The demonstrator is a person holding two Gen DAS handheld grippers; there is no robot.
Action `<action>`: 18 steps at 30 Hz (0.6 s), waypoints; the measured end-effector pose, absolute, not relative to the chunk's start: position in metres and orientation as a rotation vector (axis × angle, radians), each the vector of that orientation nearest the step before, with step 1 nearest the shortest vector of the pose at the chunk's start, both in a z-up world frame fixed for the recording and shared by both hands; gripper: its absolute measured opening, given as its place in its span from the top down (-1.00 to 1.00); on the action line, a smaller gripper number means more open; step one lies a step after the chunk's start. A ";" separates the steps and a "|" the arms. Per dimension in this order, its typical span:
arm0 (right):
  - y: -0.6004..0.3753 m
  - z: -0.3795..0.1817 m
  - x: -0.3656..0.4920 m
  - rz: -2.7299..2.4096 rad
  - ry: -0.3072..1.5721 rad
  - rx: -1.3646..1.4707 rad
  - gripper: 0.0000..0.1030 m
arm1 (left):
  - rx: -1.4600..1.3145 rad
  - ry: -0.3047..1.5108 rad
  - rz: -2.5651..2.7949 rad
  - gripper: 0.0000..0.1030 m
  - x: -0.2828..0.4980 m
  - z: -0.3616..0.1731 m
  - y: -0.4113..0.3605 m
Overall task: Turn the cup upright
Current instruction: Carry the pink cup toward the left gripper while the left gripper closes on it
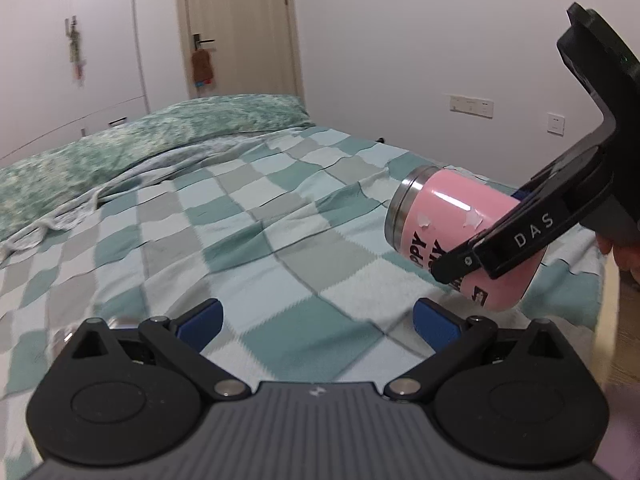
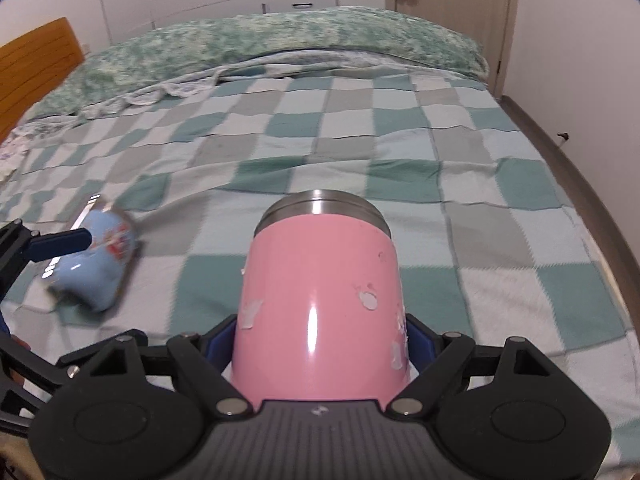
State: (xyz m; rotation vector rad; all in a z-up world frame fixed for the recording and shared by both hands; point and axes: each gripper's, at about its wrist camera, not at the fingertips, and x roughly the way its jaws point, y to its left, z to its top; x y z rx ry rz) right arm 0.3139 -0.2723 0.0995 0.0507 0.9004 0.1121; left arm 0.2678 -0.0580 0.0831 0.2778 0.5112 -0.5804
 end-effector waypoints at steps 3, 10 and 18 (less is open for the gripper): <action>-0.257 0.102 0.292 0.143 0.897 0.072 -0.62 | 0.269 0.530 -0.544 -1.00 0.240 0.086 -0.042; -0.228 0.076 0.253 0.189 0.951 0.101 -0.62 | 0.233 0.572 -0.467 -1.00 0.188 0.076 -0.013; -0.219 0.030 0.236 0.142 0.987 0.143 -0.62 | 0.172 0.590 -0.405 -1.00 0.143 0.072 -0.001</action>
